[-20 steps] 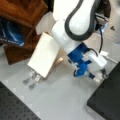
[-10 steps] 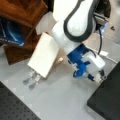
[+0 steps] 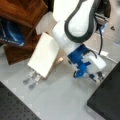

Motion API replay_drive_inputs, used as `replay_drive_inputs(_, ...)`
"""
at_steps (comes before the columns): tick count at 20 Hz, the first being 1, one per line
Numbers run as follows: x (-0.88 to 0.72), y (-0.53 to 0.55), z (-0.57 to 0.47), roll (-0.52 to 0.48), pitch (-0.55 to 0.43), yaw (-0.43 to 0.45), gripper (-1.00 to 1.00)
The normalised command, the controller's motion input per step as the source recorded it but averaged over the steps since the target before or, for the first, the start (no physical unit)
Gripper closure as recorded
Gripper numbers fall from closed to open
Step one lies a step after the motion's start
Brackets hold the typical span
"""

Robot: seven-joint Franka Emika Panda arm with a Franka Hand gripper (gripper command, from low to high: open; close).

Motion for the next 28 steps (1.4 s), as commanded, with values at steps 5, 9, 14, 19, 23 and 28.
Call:
replay_drive_inputs(5,-0.12,0.03,-0.14,0.128,-0.099,-0.149,1.0)
replay_drive_inputs(9,-0.16,0.03,-0.08,0.132,-0.082,-0.136,1.0)
replay_drive_inputs(14,-0.22,0.04,0.05,0.108,-0.088,-0.096,1.0)
replay_drive_inputs(19,-0.29,0.06,0.17,0.069,-0.1,-0.024,1.0)
replay_drive_inputs(23,-0.33,0.09,0.17,0.043,-0.103,0.083,1.0)
replay_drive_inputs(28,-0.32,0.15,0.14,0.045,-0.087,0.124,1.0)
